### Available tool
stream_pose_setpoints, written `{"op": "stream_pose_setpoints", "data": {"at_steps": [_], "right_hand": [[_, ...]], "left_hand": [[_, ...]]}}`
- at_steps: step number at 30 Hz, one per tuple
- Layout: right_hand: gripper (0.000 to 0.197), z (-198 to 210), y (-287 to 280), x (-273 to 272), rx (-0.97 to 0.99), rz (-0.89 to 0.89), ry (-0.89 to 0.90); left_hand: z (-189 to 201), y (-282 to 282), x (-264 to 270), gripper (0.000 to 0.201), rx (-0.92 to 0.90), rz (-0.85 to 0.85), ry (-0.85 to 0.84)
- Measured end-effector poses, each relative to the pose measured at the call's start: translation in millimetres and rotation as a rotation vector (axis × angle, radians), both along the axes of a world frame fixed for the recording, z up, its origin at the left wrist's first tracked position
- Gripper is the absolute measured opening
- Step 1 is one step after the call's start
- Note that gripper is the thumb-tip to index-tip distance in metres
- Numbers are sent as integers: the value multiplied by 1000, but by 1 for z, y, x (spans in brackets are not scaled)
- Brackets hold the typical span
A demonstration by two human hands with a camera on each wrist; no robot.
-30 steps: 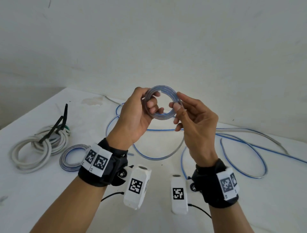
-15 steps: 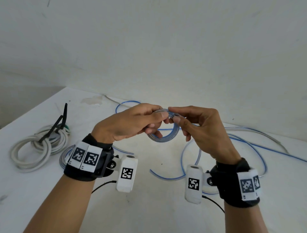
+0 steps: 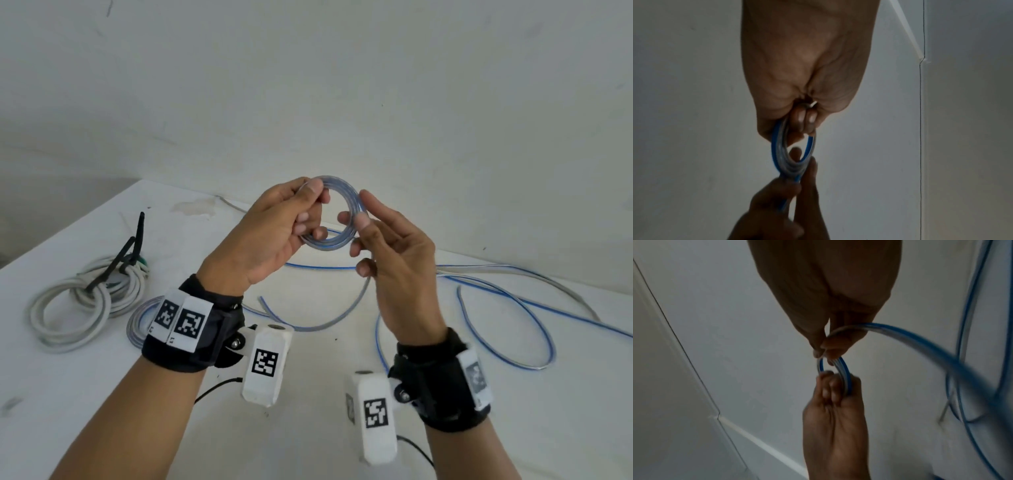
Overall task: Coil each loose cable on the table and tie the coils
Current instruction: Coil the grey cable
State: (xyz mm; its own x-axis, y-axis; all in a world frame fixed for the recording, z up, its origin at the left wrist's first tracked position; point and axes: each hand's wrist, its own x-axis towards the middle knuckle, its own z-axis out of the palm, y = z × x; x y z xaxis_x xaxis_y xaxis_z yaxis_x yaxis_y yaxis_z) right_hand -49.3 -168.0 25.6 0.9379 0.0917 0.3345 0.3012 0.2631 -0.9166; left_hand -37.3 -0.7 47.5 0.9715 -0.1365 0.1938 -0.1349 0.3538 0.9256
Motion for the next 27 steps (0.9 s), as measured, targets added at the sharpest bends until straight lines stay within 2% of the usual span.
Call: {"op": "stream_pose_setpoints", "data": {"at_steps": [4, 7, 8, 10, 13, 15, 22, 27], "right_hand": [[33, -5, 12, -3, 44, -93, -33], [31, -3, -3, 3, -7, -73, -49], [31, -1, -9, 4, -61, -45, -74], [30, 4, -17, 4, -235, 36, -154], [31, 8, -20, 3, -454, 89, -251], [31, 8, -22, 5, -504, 64, -260], [27, 9, -25, 5, -454, 62, -240], [23, 3, -21, 12, -294, -115, -197]], "left_hand": [[-5, -12, 2, 28, -93, 55, 30], [-6, -17, 1, 23, -49, 62, 23], [-6, -16, 1, 21, -9, 86, 24], [-4, -12, -1, 30, 153, 137, 26], [-2, -4, -5, 50, 414, -18, 12], [-1, -3, -8, 53, 461, -91, 23], [1, -11, -9, 51, 414, -68, 102], [4, -5, -2, 46, 95, 86, 152]]}}
